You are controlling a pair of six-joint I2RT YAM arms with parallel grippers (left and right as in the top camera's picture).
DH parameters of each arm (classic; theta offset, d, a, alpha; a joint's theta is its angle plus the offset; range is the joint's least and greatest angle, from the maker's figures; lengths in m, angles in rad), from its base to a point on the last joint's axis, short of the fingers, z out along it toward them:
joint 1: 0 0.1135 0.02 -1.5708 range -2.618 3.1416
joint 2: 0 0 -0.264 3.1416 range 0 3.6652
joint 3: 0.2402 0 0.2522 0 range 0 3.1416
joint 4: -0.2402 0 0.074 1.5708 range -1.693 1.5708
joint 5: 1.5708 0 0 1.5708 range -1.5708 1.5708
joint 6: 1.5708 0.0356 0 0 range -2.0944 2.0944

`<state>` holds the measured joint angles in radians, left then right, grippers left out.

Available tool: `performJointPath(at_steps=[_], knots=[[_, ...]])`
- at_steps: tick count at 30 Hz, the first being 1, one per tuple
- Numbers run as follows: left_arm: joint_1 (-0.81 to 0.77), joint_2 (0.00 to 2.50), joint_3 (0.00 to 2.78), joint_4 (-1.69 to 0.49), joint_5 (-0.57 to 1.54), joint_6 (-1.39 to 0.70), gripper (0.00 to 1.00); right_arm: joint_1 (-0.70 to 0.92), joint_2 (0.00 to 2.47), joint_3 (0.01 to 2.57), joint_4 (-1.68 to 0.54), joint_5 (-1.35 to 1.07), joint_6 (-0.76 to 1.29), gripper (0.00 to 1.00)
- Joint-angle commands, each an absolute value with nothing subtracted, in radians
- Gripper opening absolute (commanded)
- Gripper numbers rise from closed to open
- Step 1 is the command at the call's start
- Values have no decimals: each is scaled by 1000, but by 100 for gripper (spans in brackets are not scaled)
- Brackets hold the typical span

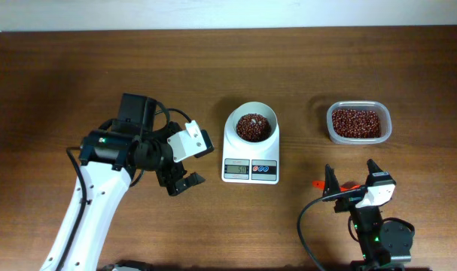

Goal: Scoop and weigh 50g on scale

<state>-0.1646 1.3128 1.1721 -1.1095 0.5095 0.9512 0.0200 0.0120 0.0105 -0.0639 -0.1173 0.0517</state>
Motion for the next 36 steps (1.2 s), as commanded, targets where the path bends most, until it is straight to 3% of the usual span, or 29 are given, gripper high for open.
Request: performJointPath(at_steps=[1,36], knots=[[-168,1311,1169,-1108,527,967,99,13,3,6,-72,-127,49,99],[-168,1311,1169,-1108,527,967,99,32,4,6,-72,-104,48,99]])
